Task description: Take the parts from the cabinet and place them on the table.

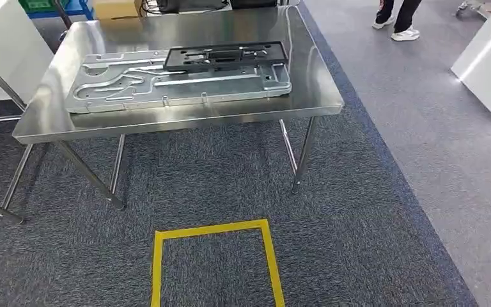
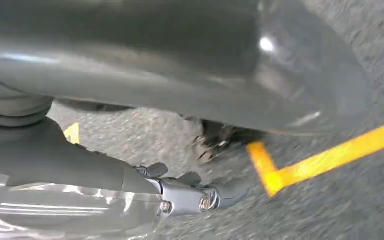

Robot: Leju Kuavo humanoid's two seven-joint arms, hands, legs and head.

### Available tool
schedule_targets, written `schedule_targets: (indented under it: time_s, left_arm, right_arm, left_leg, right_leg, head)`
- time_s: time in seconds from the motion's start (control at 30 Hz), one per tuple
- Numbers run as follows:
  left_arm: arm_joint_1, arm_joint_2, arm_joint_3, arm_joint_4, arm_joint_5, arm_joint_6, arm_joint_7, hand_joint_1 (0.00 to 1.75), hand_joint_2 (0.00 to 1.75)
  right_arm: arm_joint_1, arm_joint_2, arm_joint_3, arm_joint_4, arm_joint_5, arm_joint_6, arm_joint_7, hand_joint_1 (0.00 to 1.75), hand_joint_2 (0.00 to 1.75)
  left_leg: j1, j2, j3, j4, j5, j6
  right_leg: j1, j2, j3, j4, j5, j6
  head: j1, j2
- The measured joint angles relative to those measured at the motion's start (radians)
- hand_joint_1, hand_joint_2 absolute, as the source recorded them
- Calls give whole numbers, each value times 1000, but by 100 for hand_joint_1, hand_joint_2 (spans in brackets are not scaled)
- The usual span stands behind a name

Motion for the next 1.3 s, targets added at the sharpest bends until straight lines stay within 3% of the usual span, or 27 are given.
schedule_targets:
  time_s: [0.03, 0.07, 0.13, 0.17, 0.2, 0.23, 0.33, 0.37, 0.47, 0.5, 0.53, 0.57, 0.63, 0.67, 0.73, 0.77, 0.83, 0.87, 0.9, 0.97, 1.03, 1.07, 1.1, 1.17, 1.2, 1.23, 1.3]
  left_arm:
    - [1, 0, 0, 0, 0, 0, 2, 0, 0]
    - [2, 0, 0, 0, 1, 0, 3, 0, 0]
    - [4, 0, 0, 0, 1, 1, 6, 0, 0]
    - [2, 0, 0, 0, 1, 2, 6, 0, 0]
    - [0, 0, 0, 0, 1, 4, 6, 0, 0]
    - [-2, 0, 0, 0, 1, 6, 6, 0, 0]
    - [0, -3, 0, 0, 1, 7, 2, 0, 0]
    - [2, -6, 1, 1, 1, 8, 0, 0, 0]
    - [2, -8, 1, 1, 2, 10, -3, 0, 0]
    - [4, -9, 1, 2, 2, 8, -1, 0, 0]
    - [5, -10, 1, 2, 2, 6, -1, 0, 0]
    - [7, -12, 1, 2, 1, 4, -5, 0, 0]
    - [8, -14, 1, 2, 2, 7, -6, 0, 0]
    - [8, -14, 1, 2, 2, 10, -11, 0, 0]
    - [8, -16, 1, 1, 0, 22, -23, 0, 0]
    - [9, -16, 1, 1, 0, 29, -24, 0, 0]
    - [8, -16, 1, 1, -2, 32, -24, 0, 0]
    - [9, -15, 1, 1, -3, 33, -24, 0, 0]
    - [10, -15, 1, 1, -3, 37, -25, 0, 0]
    - [17, -15, 1, 1, -3, 40, -26, 0, 0]
    - [19, -14, 1, 1, -3, 42, -27, 0, 0]
    - [19, -14, 1, 1, -3, 42, -27, 0, 0]
    - [19, -14, 1, 1, -3, 42, -28, 0, 0]
    - [18, -13, 1, 1, -3, 43, -33, 0, 0]
    - [17, -11, 1, 1, -3, 45, -38, 0, 0]
    - [16, -10, 1, 1, -4, 46, -40, 0, 0]
    - [16, -10, 1, 1, -11, 54, -42, 0, 0]
  right_arm:
    - [3, -9, 0, 4, -2, -4, 4, 0, 0]
    - [7, -17, 0, 7, -1, -16, 1, 0, 0]
    - [13, -28, 4, 11, 13, -46, -4, 0, 0]
    - [13, -33, 8, 14, 21, -64, -4, 0, 0]
    - [14, -39, 12, 17, 29, -77, -3, 0, 0]
    - [17, -48, 17, 21, 35, -87, -2, 0, 0]
    - [20, -63, 28, 27, 51, -106, 7, 0, 0]
    - [23, -63, 32, 28, 60, -113, 9, 0, 0]
    - [27, -63, 43, 29, 78, -130, 27, 0, 0]
    - [27, -62, 50, 29, 88, -138, 34, 0, 0]
    - [27, -58, 57, 29, 100, -140, 40, 0, 0]
    - [27, -55, 65, 29, 111, -140, 39, 0, 0]
    - [28, -55, 82, 29, 133, -136, 35, 0, 0]
    - [28, -55, 88, 29, 140, -129, 29, 0, 0]
    - [27, -55, 103, 28, 156, -115, 14, 0, 0]
    - [26, -55, 110, 28, 162, -113, 11, 0, 0]
    - [26, -55, 122, 28, 175, -112, 6, 0, 0]
    - [28, -55, 129, 29, 182, -110, 2, 0, 0]
    - [29, -57, 138, 29, 191, -102, -3, 0, 0]
    - [29, -67, 150, 32, 197, -75, -7, 0, 0]
    - [29, -82, 163, 36, 203, -32, -14, 0, 0]
    - [29, -87, 166, 38, 203, -24, -15, 0, 0]
    - [29, -91, 170, 41, 203, -20, -15, 0, 0]
    - [28, -93, 180, 42, 207, -18, -24, 0, 0]
    - [26, -93, 185, 42, 214, -32, -25, 0, 0]
    - [25, -93, 190, 42, 226, -56, -21, 0, 0]
    - [21, -93, 206, 45, 247, -96, -2, 0, 0]
  left_leg:
    - [0, -1, 4, 46, 8, 1]
    - [0, -1, 29, 39, 48, 3]
    - [0, -1, 120, -67, 128, 12]
    - [-2, -3, 189, -158, 129, 21]
    - [-6, -6, 261, -252, 91, 30]
    - [-10, -6, 297, -333, 68, 32]
    - [-18, -4, 272, -325, 98, 49]
    - [-10, 8, 259, -329, 118, 57]
    - [-10, 6, 206, -328, 164, 69]
    - [-10, 8, 185, -326, 179, 67]
    - [-10, 12, 162, -321, 192, 66]
    - [-10, 12, 140, -315, 201, 63]
    - [-7, 17, 91, -297, 222, 54]
    - [-7, 17, 73, -288, 229, 50]
    - [-11, 17, 55, -262, 236, 41]
    - [-12, 18, 46, -255, 245, 34]
    - [-9, 19, 39, -260, 263, 21]
    - [-6, 15, 33, -253, 261, 15]
    - [-2, 6, 21, -228, 227, 9]
    - [1, 0, -29, -89, 123, 0]
    - [1, -1, -74, 54, 69, -4]
    - [1, -1, -66, 60, 77, -5]
    - [1, -1, -30, 17, 103, -4]
    - [1, -1, 90, -164, 167, 4]
    - [1, -3, 147, -250, 172, 12]
    - [-5, -3, 161, -273, 168, 17]
    - [-6, -3, 149, -274, 166, 25]
  right_leg:
    - [2, 3, -25, 3, 17, 1]
    - [3, 3, -45, 6, 30, 0]
    - [6, 9, -79, 12, 54, 4]
    - [6, 11, -90, 16, 67, 7]
    - [8, 12, -95, 18, 76, 13]
    - [9, 11, -95, 18, 86, 20]
    - [2, 9, -96, -3, 130, 41]
    - [-4, 12, -104, 4, 111, 45]
    - [-9, 9, -138, 173, -106, 59]
    - [-11, 9, -147, 251, -145, 65]
    - [-12, 9, -148, 311, -141, 70]
    - [-15, 9, -137, 335, -99, 74]
    - [-20, 8, -69, 288, 3, 77]
    - [-21, 8, -9, 218, 1, 75]
    - [-15, 7, 145, 3, -98, 59]
    - [-14, 6, 156, -32, -127, 49]
    - [-11, 8, 141, -21, -116, 34]
    - [-17, 3, 137, -25, -103, 23]
    - [-15, 1, 130, -25, -96, 16]
    - [-13, -3, 113, -24, -82, 7]
    - [-10, -3, 92, -22, -68, 7]
    - [-10, -3, 84, -20, -63, 9]
    - [-10, -2, 79, -17, -59, 11]
    - [-10, -1, 72, -12, -56, 15]
    - [-10, -1, 69, -8, -54, 18]
    - [-6, -1, 62, -4, -52, 24]
    - [-5, -2, 62, -3, -48, 35]
  head:
    - [0, 0]
    - [0, 0]
    - [0, 0]
    - [0, 0]
    - [0, 0]
    - [0, 0]
    - [0, 0]
    - [0, 0]
    - [0, 0]
    - [0, 0]
    - [0, 0]
    - [0, 0]
    - [0, 0]
    - [0, 0]
    - [0, 0]
    - [0, 0]
    - [0, 0]
    - [0, 0]
    - [0, 0]
    - [0, 0]
    - [0, 0]
    - [0, 0]
    - [0, 0]
    - [0, 0]
    - [0, 0]
    - [0, 0]
    - [0, 0]
